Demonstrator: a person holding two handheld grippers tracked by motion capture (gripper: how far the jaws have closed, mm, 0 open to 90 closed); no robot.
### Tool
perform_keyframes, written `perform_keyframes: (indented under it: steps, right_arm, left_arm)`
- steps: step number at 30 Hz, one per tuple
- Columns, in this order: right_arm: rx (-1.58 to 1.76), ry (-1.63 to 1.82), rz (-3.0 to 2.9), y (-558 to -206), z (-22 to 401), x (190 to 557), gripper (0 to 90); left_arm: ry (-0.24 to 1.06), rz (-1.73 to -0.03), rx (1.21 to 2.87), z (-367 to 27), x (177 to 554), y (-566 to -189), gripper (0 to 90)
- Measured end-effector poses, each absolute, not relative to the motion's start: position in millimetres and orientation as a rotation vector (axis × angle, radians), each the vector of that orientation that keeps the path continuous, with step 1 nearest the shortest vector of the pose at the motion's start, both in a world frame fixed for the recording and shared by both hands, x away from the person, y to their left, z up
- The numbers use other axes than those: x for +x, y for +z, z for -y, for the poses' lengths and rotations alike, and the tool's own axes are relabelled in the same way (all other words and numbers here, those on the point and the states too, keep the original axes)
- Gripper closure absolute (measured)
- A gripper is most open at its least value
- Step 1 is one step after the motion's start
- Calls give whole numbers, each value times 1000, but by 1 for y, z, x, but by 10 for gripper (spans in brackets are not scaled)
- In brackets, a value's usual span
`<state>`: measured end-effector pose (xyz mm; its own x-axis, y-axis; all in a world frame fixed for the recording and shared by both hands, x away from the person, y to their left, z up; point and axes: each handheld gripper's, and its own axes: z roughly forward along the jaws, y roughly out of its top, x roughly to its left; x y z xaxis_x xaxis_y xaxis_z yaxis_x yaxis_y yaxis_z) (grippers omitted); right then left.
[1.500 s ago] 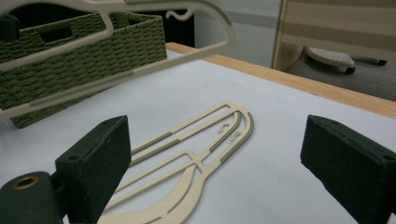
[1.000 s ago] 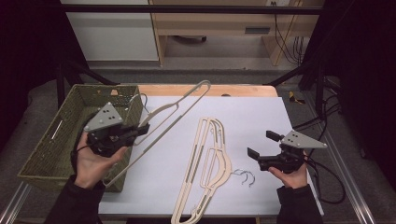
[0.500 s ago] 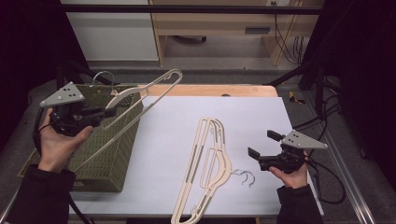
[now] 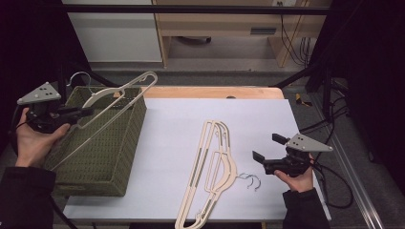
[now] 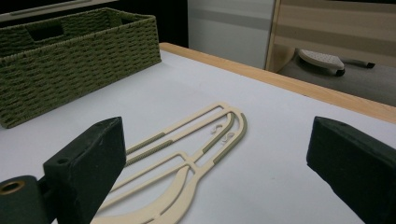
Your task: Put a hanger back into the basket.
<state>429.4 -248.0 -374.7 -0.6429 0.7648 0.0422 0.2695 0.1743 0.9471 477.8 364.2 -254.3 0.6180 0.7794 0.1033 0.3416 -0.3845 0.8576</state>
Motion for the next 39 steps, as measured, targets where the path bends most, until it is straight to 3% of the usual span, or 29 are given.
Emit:
perform_keyframes:
  steps: [22,39]
  right_arm:
    - [980,1461,-2025,-378,247,432,57]
    - [980,1451,-2042,-380,244,433,58]
  left_arm:
    - [689,-964,2004,-423,499,-302,855]
    - [622,-1019,2102,-400,499,-370,851]
